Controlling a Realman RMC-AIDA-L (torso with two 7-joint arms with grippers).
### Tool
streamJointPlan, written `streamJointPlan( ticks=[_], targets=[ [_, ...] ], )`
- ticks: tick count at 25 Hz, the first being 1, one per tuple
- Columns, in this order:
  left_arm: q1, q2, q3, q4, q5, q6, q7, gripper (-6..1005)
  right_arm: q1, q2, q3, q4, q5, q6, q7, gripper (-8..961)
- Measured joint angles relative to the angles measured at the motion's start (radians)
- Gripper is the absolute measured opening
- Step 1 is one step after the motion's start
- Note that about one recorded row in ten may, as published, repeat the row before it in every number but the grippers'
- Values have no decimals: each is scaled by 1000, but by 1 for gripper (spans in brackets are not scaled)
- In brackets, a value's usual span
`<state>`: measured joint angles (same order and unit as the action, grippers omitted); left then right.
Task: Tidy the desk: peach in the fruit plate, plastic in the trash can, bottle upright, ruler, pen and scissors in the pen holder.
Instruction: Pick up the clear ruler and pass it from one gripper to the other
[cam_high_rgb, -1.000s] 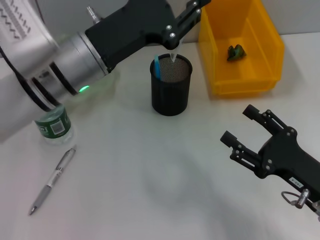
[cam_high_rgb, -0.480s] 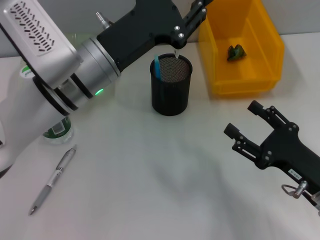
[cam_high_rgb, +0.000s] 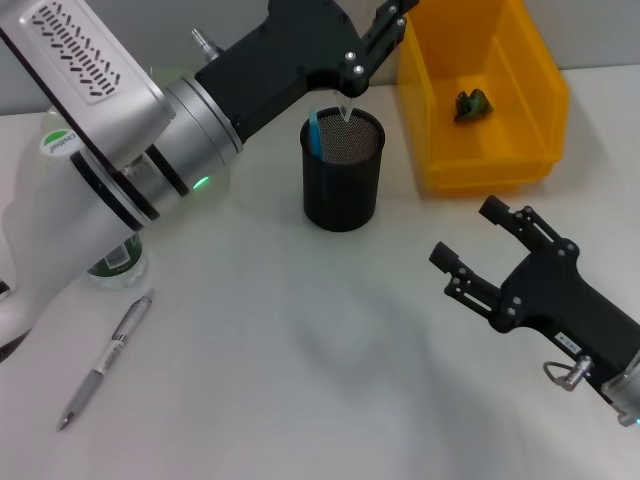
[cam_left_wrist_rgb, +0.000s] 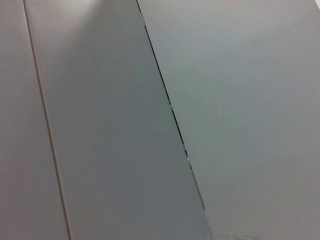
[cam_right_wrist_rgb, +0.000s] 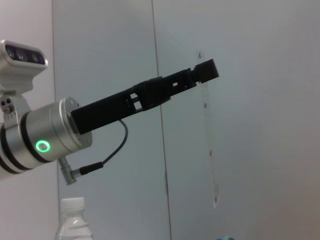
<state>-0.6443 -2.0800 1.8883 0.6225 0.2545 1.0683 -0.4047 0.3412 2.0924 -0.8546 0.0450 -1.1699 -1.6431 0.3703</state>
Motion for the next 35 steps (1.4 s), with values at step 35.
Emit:
streamJointPlan(
  ticks=[35],
  targets=[
    [129, 1, 27, 7, -66, 41, -1, 374, 288, 0, 252, 284, -64, 33, -281, 817]
  ],
)
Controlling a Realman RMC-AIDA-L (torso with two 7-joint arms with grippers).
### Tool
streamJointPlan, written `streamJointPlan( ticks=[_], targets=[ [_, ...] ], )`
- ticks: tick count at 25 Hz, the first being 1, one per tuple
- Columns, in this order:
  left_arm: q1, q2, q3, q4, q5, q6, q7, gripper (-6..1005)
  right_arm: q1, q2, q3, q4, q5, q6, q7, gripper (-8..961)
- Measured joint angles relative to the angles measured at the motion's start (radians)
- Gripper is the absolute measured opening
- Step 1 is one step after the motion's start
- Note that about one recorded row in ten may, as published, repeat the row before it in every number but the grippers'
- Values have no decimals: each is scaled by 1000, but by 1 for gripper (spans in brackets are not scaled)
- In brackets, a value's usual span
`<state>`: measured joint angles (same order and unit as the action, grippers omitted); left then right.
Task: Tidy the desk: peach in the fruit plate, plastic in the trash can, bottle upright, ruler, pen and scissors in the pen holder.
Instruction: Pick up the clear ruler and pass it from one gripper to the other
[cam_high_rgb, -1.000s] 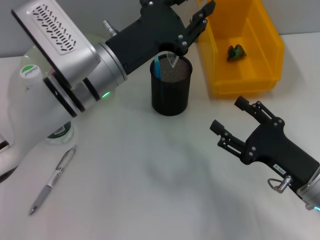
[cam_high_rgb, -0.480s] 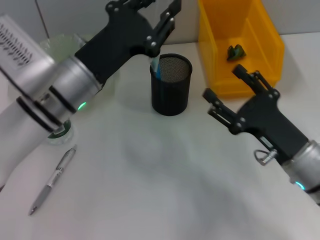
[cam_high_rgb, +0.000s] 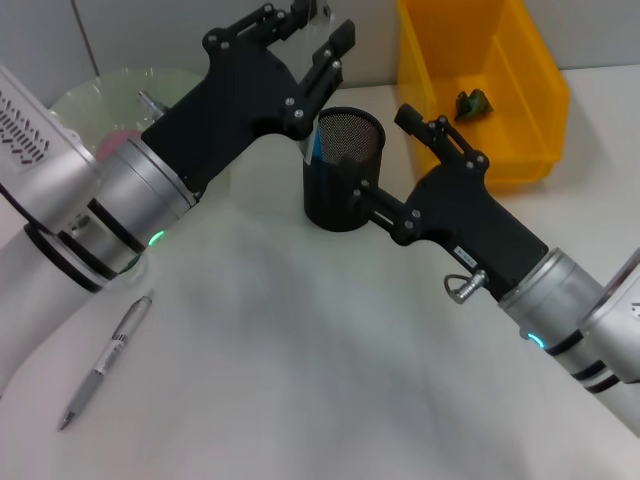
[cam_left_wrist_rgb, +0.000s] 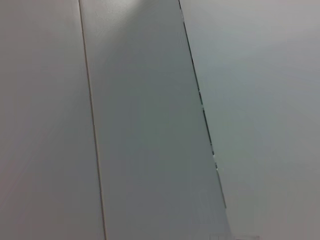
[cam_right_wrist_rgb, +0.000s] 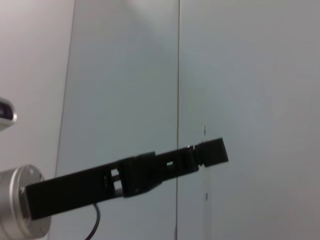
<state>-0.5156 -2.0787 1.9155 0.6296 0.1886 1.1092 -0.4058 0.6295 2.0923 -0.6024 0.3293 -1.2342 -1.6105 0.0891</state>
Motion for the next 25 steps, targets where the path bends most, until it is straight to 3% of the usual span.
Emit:
streamJointPlan(
  ticks=[13, 25],
  targets=[
    [15, -1, 55, 1, -40, 8, 8, 374, -8, 0, 466, 128, -367, 183, -218, 818],
    [15, -1, 56, -6, -49, 1, 13, 374, -13, 0, 533, 192, -382, 193, -255, 811]
  ],
)
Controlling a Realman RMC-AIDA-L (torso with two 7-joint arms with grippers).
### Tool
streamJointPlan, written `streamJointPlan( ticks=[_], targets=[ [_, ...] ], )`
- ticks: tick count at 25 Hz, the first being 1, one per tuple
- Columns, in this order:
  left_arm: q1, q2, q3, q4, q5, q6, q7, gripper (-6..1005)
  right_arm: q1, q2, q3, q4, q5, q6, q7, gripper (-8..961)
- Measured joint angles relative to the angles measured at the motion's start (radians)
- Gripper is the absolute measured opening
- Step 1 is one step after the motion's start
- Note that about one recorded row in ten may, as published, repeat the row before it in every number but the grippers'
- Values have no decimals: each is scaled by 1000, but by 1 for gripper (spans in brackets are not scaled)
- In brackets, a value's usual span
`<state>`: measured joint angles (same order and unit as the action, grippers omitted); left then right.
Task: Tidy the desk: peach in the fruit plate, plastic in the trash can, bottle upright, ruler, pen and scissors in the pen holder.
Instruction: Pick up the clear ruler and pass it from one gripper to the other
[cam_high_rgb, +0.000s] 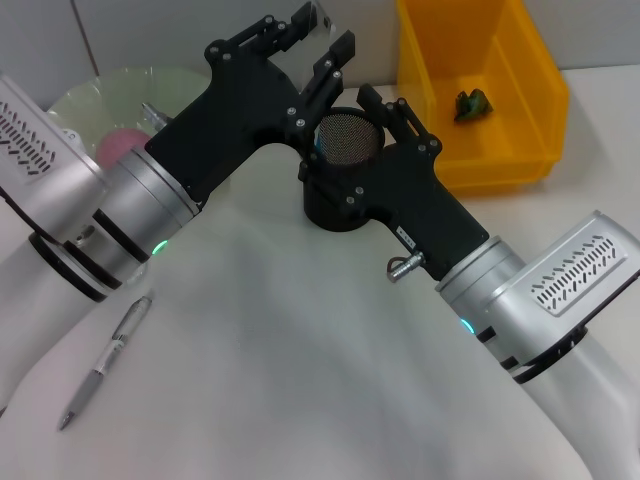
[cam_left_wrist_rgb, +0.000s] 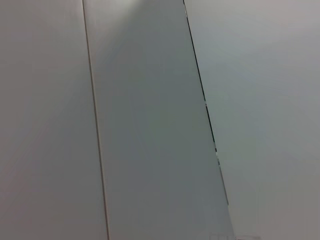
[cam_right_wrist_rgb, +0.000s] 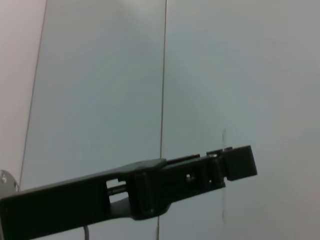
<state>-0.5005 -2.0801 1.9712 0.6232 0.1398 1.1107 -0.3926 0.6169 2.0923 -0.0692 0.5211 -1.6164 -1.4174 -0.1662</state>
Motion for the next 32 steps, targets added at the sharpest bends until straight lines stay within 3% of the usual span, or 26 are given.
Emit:
streamJointPlan(
  ticks=[15, 20, 32],
  targets=[
    [0, 0, 9, -2, -3, -6, 12, 374, 16, 0, 37, 36, -17, 75, -29, 751],
    [-2, 0, 11, -9, -3, -6, 12, 374, 16, 0, 51, 39, -39, 75, -27, 564],
    [-4, 0, 11, -12, -3, -6, 12, 374, 14, 0, 74, 42, -42, 75, -32, 421]
  ],
)
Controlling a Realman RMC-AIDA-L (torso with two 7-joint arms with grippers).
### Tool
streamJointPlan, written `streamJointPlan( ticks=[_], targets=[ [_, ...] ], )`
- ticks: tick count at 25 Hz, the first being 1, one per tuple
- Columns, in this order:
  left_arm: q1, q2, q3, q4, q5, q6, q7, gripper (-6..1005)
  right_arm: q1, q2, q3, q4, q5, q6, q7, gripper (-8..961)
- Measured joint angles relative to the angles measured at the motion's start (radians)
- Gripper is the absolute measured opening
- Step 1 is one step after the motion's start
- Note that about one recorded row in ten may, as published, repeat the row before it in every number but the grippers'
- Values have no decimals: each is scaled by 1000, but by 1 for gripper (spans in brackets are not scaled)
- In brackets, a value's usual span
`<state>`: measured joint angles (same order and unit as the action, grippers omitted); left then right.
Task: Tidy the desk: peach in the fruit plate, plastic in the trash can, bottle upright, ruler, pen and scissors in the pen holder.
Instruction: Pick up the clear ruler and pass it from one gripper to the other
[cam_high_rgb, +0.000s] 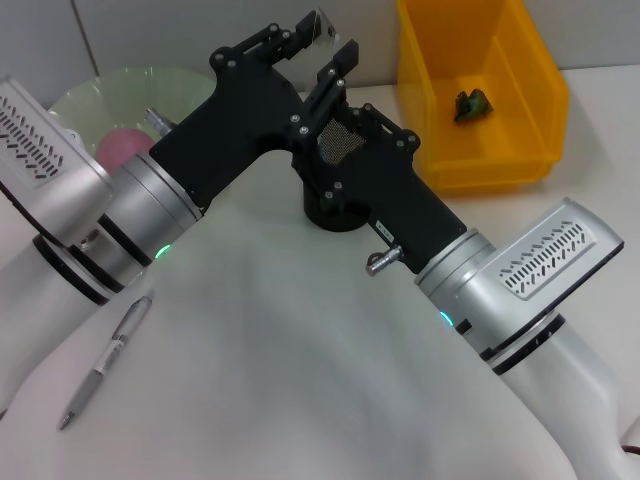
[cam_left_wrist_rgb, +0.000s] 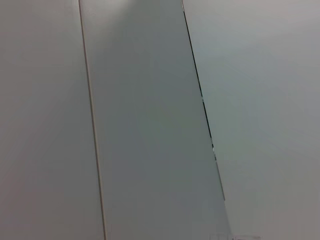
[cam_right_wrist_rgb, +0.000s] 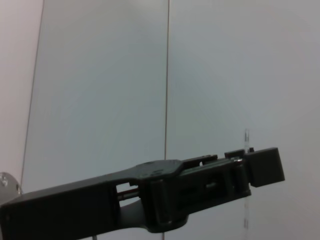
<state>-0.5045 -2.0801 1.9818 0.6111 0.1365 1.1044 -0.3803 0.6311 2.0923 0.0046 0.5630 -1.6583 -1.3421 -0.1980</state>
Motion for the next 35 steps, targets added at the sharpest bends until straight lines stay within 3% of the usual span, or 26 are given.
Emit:
streamJointPlan(
  ticks=[12, 18, 29, 35],
  targets=[
    [1, 0, 0, -1, 0, 0, 0, 374, -8, 0, 8, 7, 0, -5, -1, 331],
    [3, 0, 1, -1, 0, 0, 0, 374, -8, 0, 12, 10, 0, -7, 0, 223],
    [4, 0, 2, -2, 0, 0, -1, 374, -10, 0, 27, 14, 0, -9, 0, 206],
    [12, 0, 3, -2, 0, 16, -13, 374, -16, 0, 54, 45, 4, -3, -69, 95]
  ],
)
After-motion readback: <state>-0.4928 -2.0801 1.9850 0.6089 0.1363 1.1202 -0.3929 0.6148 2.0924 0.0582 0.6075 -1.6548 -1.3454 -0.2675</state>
